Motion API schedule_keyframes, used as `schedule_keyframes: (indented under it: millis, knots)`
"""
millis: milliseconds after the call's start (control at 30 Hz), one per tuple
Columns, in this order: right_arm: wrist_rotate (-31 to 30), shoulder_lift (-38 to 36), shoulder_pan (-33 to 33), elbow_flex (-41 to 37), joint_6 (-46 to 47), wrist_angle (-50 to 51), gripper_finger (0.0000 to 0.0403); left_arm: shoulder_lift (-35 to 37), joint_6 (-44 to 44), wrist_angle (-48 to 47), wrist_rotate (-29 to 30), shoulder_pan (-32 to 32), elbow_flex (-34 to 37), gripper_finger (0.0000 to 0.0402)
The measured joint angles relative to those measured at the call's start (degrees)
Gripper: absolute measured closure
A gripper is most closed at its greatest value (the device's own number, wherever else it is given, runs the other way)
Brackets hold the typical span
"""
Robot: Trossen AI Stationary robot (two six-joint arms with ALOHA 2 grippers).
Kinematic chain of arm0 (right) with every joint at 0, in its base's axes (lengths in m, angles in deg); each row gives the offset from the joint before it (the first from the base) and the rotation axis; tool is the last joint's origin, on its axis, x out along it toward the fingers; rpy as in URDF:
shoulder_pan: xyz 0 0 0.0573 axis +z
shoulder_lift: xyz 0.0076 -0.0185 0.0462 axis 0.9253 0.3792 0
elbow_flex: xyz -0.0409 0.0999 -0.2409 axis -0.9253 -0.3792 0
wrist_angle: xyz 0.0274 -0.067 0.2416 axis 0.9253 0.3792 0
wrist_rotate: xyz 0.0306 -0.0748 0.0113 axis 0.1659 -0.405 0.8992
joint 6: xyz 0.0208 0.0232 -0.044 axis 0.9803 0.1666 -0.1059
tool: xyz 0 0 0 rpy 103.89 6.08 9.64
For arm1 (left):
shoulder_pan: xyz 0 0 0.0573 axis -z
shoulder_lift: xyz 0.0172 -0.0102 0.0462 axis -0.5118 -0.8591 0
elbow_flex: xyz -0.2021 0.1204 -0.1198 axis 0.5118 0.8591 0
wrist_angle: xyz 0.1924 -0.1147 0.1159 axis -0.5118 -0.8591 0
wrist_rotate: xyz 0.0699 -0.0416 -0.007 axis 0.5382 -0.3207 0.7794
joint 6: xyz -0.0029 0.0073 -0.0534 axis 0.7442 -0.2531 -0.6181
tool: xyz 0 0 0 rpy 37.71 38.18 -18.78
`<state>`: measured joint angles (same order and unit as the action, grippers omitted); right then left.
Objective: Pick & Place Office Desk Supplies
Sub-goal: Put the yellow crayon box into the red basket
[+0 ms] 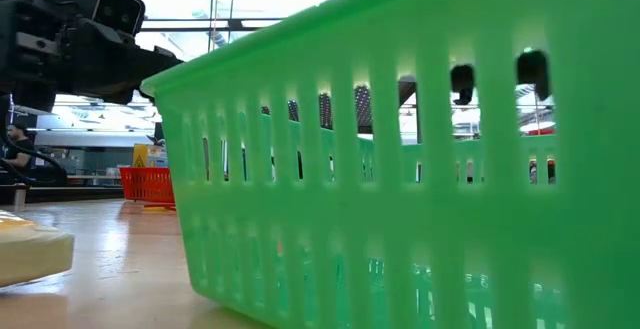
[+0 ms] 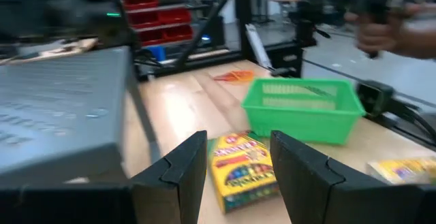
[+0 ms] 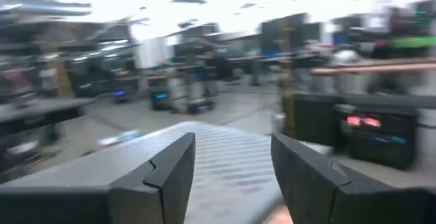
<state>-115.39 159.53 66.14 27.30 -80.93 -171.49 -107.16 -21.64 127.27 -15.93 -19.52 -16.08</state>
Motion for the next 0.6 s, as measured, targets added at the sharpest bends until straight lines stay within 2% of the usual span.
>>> schedule_keyframes:
  millis: [167, 300, 467, 600]
  knots:
    - [-0.65, 0.00, 9.43, 0.09, -4.99, -0.05, 0.0211, 0.01, -0.84, 0.14, 6.07, -0.09, -0.02, 0.0234]
    - [-1.95, 0.00, 17.36, 1.53, -10.92, -0.11, 0.0217, 0.01, -0.31, -0.15, 7.80, -0.09, -0.02, 0.0234]
    - [-2.75, 0.00, 27.00, 4.83, -15.33, 0.85, 0.0225, 0.01, 0.82, -0.28, 7.80, -0.09, -0.02, 0.0234]
    - [-4.32, 0.00, 32.86, 8.00, -15.16, 5.96, 0.0231, 0.01, 0.56, -2.56, 2.90, -0.11, -0.04, 0.0234]
